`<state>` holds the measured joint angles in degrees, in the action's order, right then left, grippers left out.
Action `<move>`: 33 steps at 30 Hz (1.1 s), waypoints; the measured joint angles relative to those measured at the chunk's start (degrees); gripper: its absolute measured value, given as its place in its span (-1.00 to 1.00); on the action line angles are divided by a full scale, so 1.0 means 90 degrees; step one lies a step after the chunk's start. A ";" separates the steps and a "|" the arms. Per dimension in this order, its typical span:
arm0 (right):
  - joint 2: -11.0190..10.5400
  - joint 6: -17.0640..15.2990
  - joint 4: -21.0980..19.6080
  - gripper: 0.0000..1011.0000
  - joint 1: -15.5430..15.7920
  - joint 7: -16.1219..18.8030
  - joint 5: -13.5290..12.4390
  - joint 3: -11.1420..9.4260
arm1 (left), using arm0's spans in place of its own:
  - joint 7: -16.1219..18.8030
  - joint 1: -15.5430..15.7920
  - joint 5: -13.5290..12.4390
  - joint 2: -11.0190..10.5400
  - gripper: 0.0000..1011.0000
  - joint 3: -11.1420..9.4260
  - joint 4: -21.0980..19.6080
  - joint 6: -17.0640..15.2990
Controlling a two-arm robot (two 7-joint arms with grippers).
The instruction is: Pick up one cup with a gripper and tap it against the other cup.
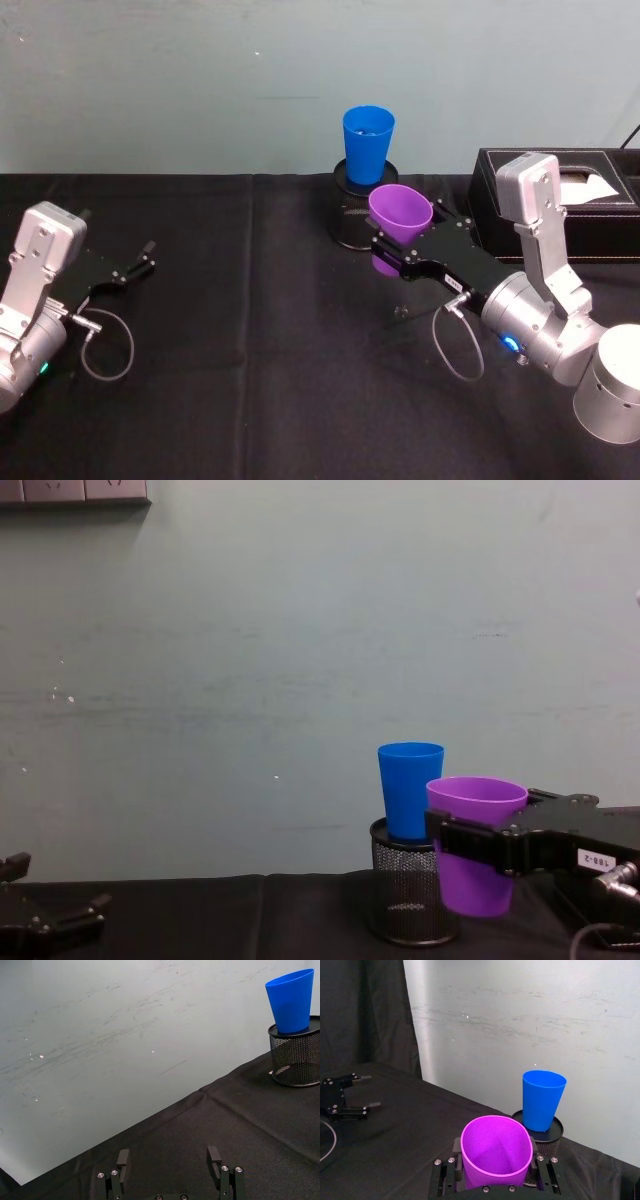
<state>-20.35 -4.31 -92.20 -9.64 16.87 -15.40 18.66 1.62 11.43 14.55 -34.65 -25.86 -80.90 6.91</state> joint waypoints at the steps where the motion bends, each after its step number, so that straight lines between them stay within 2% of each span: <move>1: 0.0000 0.0000 0.0000 0.43 0.0000 0.0000 0.0000 0.0000 | 0.0000 0.0000 0.0000 0.0000 0.98 0.0000 0.0000 0.0000; 33: 0.0000 0.0000 0.0000 0.43 0.0000 0.0000 0.0000 0.0000 | 0.0000 0.0000 0.0000 0.0000 0.98 0.0000 0.0000 0.0000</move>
<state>-20.35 -4.31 -92.20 -9.64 16.87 -15.40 18.66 1.62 11.43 14.55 -34.65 -25.86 -80.90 6.91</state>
